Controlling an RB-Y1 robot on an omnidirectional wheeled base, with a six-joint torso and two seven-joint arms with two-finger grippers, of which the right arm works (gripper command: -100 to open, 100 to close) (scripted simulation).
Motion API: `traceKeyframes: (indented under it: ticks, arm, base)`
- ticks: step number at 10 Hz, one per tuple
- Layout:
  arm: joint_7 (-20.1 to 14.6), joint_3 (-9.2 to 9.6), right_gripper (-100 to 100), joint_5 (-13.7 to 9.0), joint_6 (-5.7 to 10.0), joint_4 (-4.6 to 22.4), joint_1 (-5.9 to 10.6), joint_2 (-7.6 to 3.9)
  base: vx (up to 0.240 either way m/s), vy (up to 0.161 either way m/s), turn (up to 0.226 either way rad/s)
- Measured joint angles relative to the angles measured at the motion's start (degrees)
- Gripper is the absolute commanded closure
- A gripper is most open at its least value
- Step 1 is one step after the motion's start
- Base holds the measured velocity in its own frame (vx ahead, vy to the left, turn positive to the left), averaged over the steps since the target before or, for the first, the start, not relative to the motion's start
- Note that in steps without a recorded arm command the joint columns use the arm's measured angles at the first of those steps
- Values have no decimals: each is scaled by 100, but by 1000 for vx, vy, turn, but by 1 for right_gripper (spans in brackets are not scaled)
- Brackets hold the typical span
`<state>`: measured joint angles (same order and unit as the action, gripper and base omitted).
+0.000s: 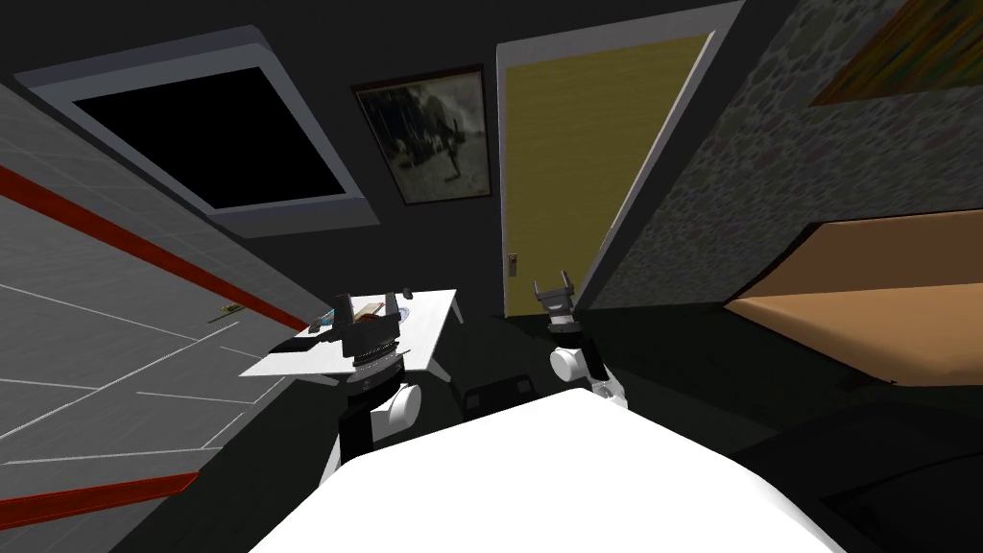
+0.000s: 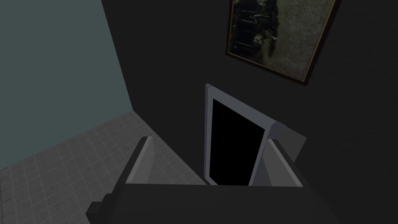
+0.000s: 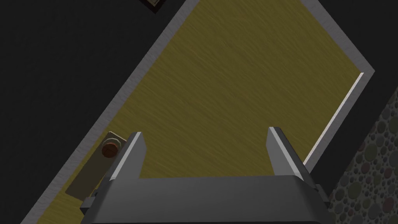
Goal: Pull the door open
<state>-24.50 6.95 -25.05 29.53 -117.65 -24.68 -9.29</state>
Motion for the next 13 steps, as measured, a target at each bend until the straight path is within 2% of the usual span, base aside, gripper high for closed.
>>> traceKeyframes:
  ticks: [4,6,8,9,13]
  arm:
    - [-511,43,-100,-496,-30,362,6,-225]
    - [-684,74,-100,-681,-71,562,82,-269]
    - [-945,120,-100,-931,-42,845,136,-376]
    - [-1037,129,-100,-1032,-75,867,117,-402]
    - [-1526,180,-100,-1519,-104,1331,221,-604]
  base:
    - [134,-1,12]
    - [117,-6,13]
    - [133,9,11]
    - [152,-17,15]
    - [126,4,12]
